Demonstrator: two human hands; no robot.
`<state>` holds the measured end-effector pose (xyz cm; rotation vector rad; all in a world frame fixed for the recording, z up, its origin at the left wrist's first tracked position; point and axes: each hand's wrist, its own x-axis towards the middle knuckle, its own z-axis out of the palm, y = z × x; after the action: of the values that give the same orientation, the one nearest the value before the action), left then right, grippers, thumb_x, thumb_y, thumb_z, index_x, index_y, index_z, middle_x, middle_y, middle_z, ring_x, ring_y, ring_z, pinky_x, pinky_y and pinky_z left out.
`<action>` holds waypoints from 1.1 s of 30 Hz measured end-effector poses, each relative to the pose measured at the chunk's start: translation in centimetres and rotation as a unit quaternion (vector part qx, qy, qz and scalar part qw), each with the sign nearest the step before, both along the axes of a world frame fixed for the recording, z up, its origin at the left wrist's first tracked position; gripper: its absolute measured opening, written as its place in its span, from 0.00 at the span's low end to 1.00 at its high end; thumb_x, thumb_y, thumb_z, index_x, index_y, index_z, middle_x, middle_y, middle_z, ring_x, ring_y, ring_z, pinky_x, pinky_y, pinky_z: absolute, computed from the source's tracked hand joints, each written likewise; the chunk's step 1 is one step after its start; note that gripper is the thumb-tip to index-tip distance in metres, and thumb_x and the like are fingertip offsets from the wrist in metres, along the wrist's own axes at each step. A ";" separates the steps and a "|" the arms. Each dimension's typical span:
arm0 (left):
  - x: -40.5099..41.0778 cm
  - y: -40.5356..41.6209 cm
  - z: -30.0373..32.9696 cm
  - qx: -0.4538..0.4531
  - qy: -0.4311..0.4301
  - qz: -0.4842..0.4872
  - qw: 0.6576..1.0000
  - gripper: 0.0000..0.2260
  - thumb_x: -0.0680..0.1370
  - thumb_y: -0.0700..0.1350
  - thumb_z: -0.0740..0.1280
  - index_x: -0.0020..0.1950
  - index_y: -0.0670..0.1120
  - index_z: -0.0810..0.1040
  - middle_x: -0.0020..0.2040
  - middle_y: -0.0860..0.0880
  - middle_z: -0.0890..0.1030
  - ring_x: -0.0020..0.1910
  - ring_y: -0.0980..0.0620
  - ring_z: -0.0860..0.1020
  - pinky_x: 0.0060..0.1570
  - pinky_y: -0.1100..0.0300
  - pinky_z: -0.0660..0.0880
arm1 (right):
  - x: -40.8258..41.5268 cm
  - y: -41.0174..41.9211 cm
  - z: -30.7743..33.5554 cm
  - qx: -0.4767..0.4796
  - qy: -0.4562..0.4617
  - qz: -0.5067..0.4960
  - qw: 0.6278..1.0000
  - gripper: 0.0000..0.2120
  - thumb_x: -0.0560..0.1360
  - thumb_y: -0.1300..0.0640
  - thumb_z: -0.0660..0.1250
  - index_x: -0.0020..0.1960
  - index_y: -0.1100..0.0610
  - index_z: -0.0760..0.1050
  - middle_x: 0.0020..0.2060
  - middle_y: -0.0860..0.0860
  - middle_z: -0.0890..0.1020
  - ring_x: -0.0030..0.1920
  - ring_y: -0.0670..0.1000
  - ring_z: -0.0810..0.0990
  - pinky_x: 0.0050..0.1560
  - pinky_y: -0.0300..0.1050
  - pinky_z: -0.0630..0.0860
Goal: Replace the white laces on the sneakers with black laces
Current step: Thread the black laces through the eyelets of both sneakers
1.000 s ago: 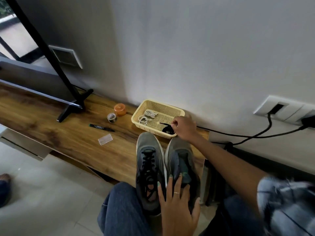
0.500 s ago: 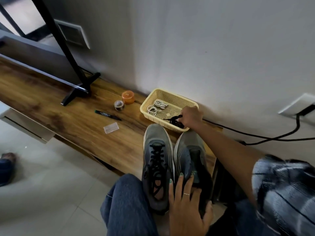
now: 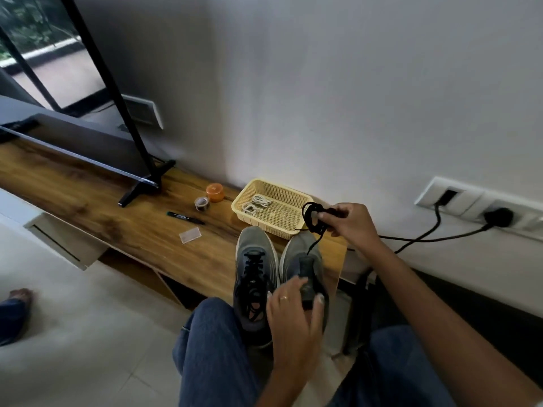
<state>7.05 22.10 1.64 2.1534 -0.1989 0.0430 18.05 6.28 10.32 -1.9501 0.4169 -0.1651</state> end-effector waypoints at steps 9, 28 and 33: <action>1.0 -0.9 8.5 -0.246 0.133 0.023 0.960 0.10 0.82 0.48 0.61 0.49 0.46 0.80 0.43 0.51 0.81 0.41 0.62 0.78 0.41 0.67 0.73 | -10.9 2.6 1.1 0.038 0.005 0.032 0.999 0.07 0.70 0.57 0.75 0.48 0.54 0.82 0.40 0.50 0.84 0.41 0.49 0.82 0.43 0.47 0.79; 4.8 4.3 9.7 -0.310 0.140 0.134 0.931 0.08 0.80 0.46 0.64 0.47 0.51 0.84 0.48 0.50 0.84 0.50 0.50 0.81 0.55 0.50 0.77 | -14.6 -1.3 0.9 0.164 -0.100 -0.185 0.964 0.07 0.78 0.58 0.65 0.50 0.60 0.79 0.36 0.53 0.81 0.30 0.43 0.76 0.29 0.32 0.74; 5.0 5.0 9.5 -0.216 0.070 0.129 0.965 0.10 0.81 0.44 0.61 0.52 0.48 0.83 0.40 0.55 0.80 0.32 0.60 0.71 0.29 0.71 0.67 | -14.6 -1.4 1.3 0.166 -0.103 -0.199 0.960 0.08 0.78 0.57 0.65 0.50 0.61 0.79 0.35 0.53 0.80 0.29 0.43 0.76 0.29 0.32 0.74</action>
<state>12.04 27.07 11.13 1.7243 0.1641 0.0758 3.42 4.90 11.60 -1.4844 0.6505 -0.5198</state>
